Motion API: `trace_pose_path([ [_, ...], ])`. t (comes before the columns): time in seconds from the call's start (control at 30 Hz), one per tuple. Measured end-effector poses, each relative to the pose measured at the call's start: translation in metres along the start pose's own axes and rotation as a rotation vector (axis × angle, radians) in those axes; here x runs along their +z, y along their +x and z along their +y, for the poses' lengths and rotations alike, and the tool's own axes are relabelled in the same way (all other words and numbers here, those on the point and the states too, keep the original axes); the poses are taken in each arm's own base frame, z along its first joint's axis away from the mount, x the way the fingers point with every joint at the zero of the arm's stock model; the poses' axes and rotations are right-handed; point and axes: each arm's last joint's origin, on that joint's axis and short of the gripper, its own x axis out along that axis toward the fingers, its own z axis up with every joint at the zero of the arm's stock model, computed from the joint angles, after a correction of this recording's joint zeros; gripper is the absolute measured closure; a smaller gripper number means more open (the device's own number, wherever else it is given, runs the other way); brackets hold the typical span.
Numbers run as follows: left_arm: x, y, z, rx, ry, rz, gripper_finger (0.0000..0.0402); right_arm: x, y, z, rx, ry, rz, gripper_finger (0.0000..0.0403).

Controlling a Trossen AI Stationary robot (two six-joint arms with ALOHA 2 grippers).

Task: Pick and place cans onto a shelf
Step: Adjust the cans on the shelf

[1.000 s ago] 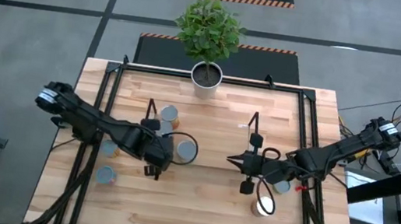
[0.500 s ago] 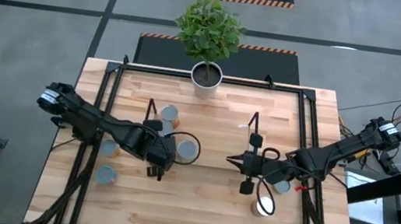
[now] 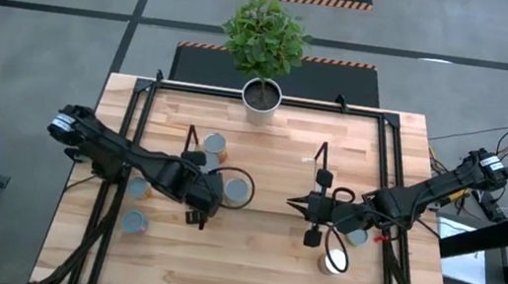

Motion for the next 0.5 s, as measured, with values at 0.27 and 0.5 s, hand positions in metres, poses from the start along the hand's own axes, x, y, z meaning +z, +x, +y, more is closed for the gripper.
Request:
trace_pose_path([
  [0.27, 0.0, 0.011, -0.004, 0.036, 0.036, 0.032, 0.0402, 0.0, 0.0, 0.0, 0.0, 0.009, 0.002, 0.039],
  [0.5, 0.001, 0.011, -0.004, 0.057, 0.043, 0.029, 0.0402, 0.0, 0.0, 0.0, 0.0, 0.014, 0.003, 0.039],
])
